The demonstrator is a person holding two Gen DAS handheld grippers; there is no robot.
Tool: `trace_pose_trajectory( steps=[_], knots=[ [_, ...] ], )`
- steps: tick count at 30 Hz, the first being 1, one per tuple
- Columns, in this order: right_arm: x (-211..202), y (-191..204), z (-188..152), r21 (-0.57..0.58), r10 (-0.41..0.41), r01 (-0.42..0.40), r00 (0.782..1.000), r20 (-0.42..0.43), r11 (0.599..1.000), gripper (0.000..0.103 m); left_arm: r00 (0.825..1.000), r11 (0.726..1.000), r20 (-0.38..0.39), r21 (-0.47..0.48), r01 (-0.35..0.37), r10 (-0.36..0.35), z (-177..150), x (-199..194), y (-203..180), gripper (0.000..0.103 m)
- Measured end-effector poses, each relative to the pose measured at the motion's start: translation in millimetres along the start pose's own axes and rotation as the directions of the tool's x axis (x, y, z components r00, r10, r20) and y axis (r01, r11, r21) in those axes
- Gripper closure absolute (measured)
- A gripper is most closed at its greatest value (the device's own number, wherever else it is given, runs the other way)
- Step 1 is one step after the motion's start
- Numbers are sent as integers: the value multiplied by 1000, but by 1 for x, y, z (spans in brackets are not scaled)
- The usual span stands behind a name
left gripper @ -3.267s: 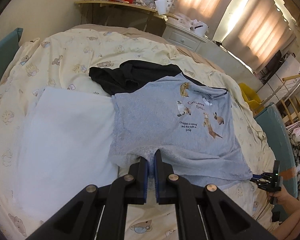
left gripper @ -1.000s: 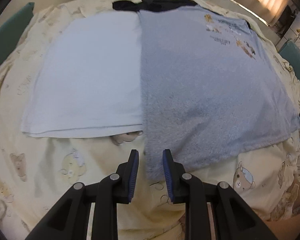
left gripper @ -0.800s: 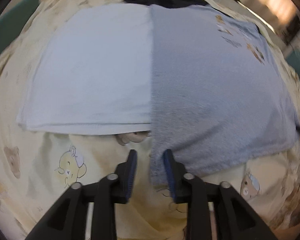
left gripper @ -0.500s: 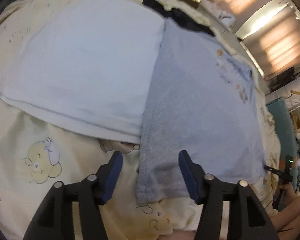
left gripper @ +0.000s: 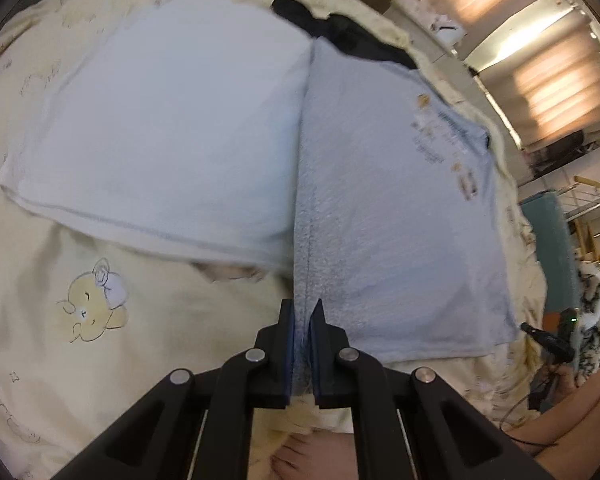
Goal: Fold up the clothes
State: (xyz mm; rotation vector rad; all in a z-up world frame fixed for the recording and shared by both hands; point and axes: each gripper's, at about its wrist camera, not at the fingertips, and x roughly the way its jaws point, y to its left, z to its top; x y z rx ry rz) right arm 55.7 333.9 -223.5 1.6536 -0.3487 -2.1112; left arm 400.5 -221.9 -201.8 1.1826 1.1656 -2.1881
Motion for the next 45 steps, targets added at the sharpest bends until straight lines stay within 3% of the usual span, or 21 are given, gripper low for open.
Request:
trace_pose_trajectory(
  steps=[1, 3, 8, 11, 13, 14, 15, 17, 20, 25, 29, 30, 33, 36, 39, 40, 43, 45],
  knots=[
    [-3, -7, -1, 16, 17, -17, 1000, 1, 1000, 68, 1000, 1000, 12, -4, 12, -12, -1, -6, 0, 97],
    [-6, -14, 0, 20, 30, -30, 1000, -1, 999, 36, 998, 999, 37, -17, 44, -43, -4, -18, 0, 97],
    [23, -6, 11, -75, -70, 68, 997, -25, 995, 35, 990, 992, 87, -45, 119, -114, 3, -34, -15, 97],
    [38, -8, 13, -96, -153, 150, 988, -28, 984, 36, 994, 996, 73, -33, 88, -85, 5, -30, -21, 97],
    [41, -7, 13, -92, -146, 143, 989, -30, 986, 37, 994, 996, 78, -38, 79, -76, 1, -39, -14, 97],
    [41, -5, 12, -96, -128, 125, 991, -31, 988, 48, 994, 997, 79, -36, 75, -72, 0, -43, -12, 97],
    [39, 2, 10, -118, -113, 108, 993, -35, 987, 73, 994, 997, 79, -31, 72, -69, -1, -46, -12, 97],
    [36, 18, 4, -178, -101, 89, 993, -60, 980, 100, 995, 998, 81, -23, 65, -63, -3, -52, -11, 97],
    [17, 33, -2, -190, -71, 60, 996, -52, 980, 100, 993, 996, 75, 10, 90, -90, -1, -62, -17, 98],
    [-51, 34, 6, -87, -1, 9, 996, 88, 996, 100, 991, 992, 85, 73, 102, -108, 13, -86, -31, 98],
    [-86, 46, 8, -150, -45, 58, 995, 92, 987, 101, 985, 987, 115, 113, 113, -126, 16, -123, -30, 103],
    [-86, 45, 4, -153, -43, 55, 996, 75, 987, 101, 985, 986, 117, 121, 111, -125, 16, -130, -29, 103],
    [-85, 40, -9, -160, -47, 50, 999, 20, 986, 101, 1000, 991, 14, 134, -21, 20, 1, -112, -11, 103],
    [-59, 21, -27, -169, -134, 122, 989, -58, 978, 101, 994, 994, -97, 105, -36, 47, -23, -76, 6, 103],
    [-20, -8, -37, -163, -213, 194, 971, -109, 967, 101, 984, 989, -142, 122, -87, 104, -40, -39, 12, 101],
    [-10, -16, -38, -149, -225, 207, 967, -121, 967, 101, 981, 986, -154, 130, -101, 121, -45, -27, 14, 95],
    [7, -29, -37, -129, -237, 221, 962, -132, 967, 101, 978, 973, -127, 181, -142, 166, -48, -7, 10, 71],
    [9, -27, -34, -138, -245, 226, 960, -136, 964, 101, 989, 976, -61, 183, -121, 134, -47, -3, 10, 71]
  ],
)
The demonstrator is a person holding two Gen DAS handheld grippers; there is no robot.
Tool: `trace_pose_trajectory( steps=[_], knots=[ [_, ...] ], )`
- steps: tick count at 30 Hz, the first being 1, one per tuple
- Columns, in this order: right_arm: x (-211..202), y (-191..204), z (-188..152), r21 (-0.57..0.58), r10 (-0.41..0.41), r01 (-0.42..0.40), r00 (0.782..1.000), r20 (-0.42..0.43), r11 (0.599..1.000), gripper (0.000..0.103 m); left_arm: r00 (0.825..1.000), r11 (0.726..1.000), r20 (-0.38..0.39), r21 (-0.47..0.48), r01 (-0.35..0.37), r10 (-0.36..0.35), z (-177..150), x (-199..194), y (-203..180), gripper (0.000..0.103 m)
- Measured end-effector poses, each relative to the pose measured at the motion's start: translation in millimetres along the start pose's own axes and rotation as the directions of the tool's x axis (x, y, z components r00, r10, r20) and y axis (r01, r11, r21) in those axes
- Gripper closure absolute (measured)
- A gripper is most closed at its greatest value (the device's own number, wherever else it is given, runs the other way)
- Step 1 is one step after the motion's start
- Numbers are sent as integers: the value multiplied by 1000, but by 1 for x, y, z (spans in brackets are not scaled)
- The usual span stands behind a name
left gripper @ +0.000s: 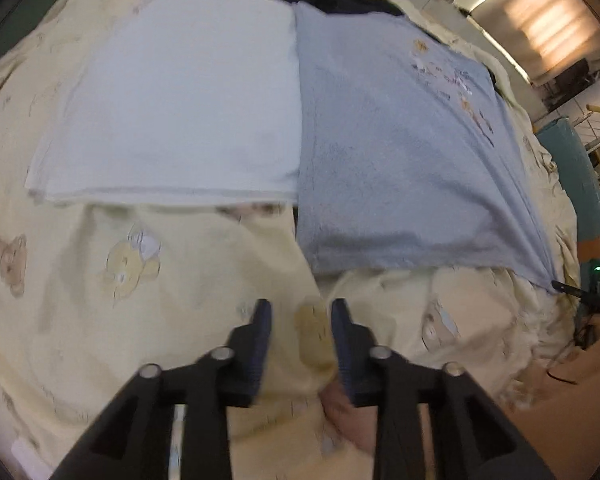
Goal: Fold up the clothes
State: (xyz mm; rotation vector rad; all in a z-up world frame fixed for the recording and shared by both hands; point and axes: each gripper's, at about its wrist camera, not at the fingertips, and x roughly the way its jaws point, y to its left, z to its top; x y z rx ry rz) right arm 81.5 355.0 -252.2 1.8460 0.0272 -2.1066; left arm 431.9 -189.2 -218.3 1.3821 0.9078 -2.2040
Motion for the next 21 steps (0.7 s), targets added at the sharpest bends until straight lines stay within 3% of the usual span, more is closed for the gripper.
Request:
trace_pose_trajectory(
  steps=[4, 7, 10, 14, 18, 21],
  knots=[
    [0, 1, 5, -21, -9, 8, 1000, -16, 1000, 101, 987, 996, 142, -26, 82, -77, 5, 4, 5, 71],
    [1, -2, 6, -17, -7, 6, 1000, -28, 1000, 101, 981, 997, 184, -29, 70, -64, 14, 18, 9, 71],
    [4, -5, 6, -9, -8, 7, 999, -39, 1000, 100, 985, 992, 133, -40, 116, -110, 23, 39, 13, 71],
    [9, -9, 6, -1, -14, 14, 998, -55, 1000, 100, 990, 992, 71, -14, 124, -122, 33, 62, 9, 71],
    [10, -12, 8, -7, -22, 22, 997, -69, 1000, 100, 982, 983, 25, -13, 185, -185, 33, 61, 1, 71],
    [12, -16, 8, -1, -21, 21, 997, -72, 1000, 100, 991, 991, 6, 14, 135, -135, 29, 62, -4, 71]
  ],
)
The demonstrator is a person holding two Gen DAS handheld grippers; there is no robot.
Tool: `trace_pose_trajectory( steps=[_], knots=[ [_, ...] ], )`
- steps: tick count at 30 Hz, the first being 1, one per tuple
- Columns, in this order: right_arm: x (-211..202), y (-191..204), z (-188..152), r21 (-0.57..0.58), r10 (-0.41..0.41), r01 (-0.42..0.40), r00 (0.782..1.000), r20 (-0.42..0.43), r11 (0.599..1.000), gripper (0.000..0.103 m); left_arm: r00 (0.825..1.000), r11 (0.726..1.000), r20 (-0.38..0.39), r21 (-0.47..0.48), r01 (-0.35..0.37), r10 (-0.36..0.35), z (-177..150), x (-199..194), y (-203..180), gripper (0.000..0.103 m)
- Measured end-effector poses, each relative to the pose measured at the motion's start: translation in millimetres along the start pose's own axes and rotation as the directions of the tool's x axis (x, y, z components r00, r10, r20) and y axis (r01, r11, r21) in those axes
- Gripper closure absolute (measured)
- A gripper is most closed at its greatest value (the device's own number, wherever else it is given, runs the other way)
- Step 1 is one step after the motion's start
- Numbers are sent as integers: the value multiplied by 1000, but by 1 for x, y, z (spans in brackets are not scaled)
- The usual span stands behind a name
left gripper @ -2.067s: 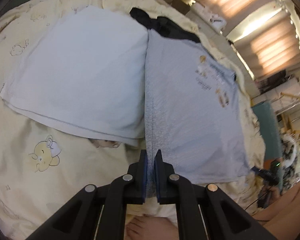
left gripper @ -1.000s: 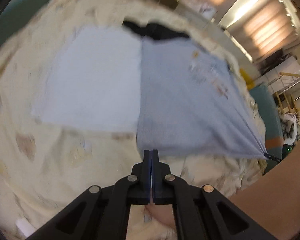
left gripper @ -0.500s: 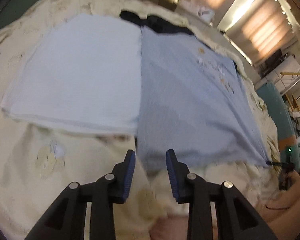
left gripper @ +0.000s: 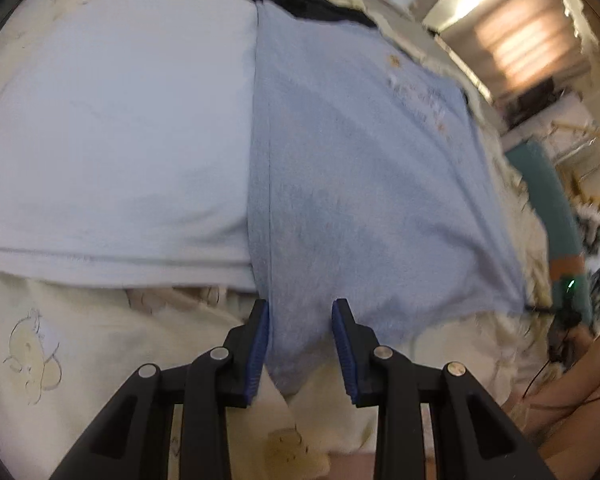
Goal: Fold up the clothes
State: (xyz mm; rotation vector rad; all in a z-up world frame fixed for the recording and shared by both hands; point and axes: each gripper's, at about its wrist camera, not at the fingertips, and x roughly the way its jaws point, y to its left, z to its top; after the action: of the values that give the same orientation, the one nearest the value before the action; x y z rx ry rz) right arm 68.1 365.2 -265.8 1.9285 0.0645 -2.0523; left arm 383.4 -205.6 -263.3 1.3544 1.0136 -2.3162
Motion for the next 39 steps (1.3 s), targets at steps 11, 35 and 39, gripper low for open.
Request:
trace_pose_trajectory(
  steps=[11, 35, 39],
  knots=[
    [-1, -12, -3, -3, -7, 7, 1000, 7, 1000, 100, 993, 998, -104, 6, -57, 57, 4, 25, -10, 90],
    [-47, -31, -29, 1, 69, -69, 997, 22, 998, 101, 988, 995, -148, -91, -51, 38, -15, -58, 3, 98],
    [-9, -41, -39, 23, 52, -51, 997, -49, 998, 101, 967, 989, -233, -72, -126, 106, -30, -22, 8, 96]
  ],
)
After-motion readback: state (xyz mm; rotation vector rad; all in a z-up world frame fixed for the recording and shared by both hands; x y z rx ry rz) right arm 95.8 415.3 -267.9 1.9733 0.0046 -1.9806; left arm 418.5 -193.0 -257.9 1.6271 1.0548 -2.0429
